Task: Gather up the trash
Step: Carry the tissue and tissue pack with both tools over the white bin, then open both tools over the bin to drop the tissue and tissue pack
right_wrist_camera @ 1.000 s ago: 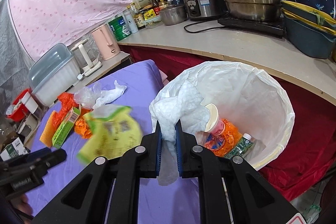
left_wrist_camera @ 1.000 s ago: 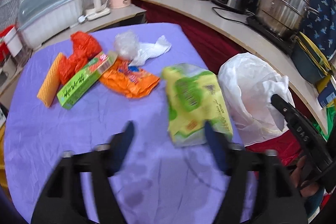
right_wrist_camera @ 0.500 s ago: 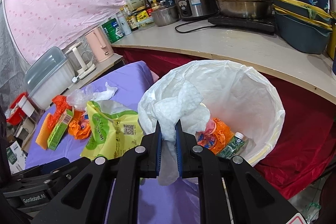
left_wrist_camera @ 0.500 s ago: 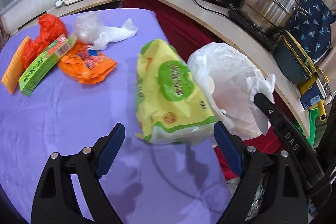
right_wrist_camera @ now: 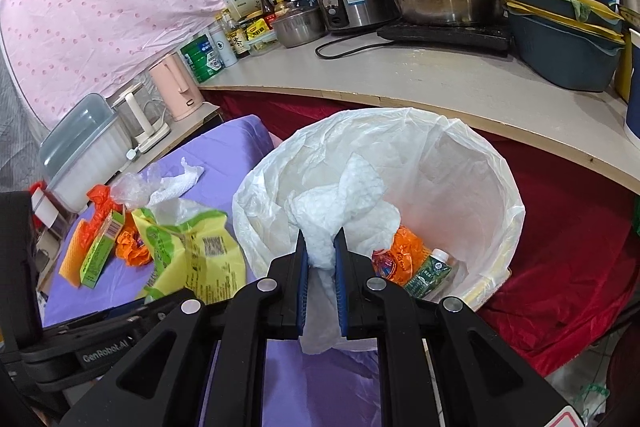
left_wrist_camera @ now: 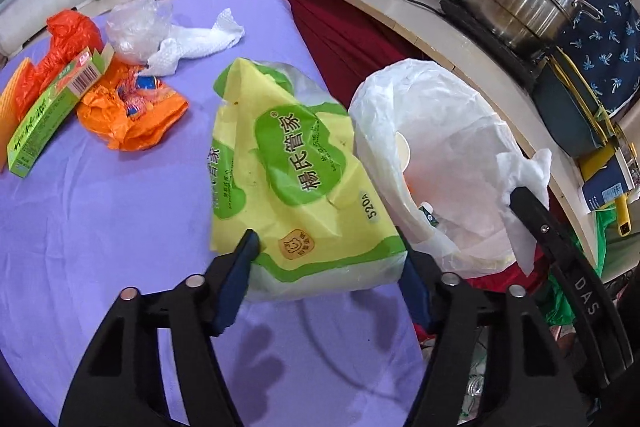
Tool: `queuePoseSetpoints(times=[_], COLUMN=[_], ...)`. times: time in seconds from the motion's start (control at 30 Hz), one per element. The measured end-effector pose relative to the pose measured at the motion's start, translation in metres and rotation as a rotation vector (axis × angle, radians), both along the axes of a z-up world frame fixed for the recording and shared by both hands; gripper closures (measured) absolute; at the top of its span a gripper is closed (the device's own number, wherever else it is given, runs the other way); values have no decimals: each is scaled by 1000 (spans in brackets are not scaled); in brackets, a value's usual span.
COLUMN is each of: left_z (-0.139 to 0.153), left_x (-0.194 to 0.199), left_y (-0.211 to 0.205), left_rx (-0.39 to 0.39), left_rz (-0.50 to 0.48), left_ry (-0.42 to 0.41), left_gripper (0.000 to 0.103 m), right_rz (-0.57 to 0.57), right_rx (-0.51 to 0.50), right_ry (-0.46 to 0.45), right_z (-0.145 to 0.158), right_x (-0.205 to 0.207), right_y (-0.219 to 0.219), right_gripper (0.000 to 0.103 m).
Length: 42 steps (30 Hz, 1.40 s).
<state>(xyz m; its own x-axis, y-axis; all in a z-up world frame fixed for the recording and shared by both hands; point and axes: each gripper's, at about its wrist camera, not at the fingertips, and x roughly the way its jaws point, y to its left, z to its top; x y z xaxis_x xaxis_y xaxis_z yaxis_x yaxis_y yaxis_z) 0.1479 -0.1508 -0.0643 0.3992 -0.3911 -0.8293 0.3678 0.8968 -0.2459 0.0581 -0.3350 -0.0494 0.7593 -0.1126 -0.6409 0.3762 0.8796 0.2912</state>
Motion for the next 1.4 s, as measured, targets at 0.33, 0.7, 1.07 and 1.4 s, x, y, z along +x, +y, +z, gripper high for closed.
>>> queuePoseSetpoints(times=[0.33,0.7,1.07,1.4], left_z=[33,92,43,37], left_x=[-9,-21,0,12], left_y=[-9,-56,-105,-83], left_rx=[-25,-96,-70,-46], left_rz=[-72,-191,-223,-142], left_ry=[-60,-177,-53,-62], left_gripper=[81,83,63,33], right_rz=[-29,-80,-94,-103], right_rx=[-2,-11,-15,-7], right_ry=[-4,-13,18,-27], right_z=[0,7,-1,5], right_x=[-2,-11,-8,-1], right_y=[-16,-44,-58,-58], right_gripper=[92,92,91,62])
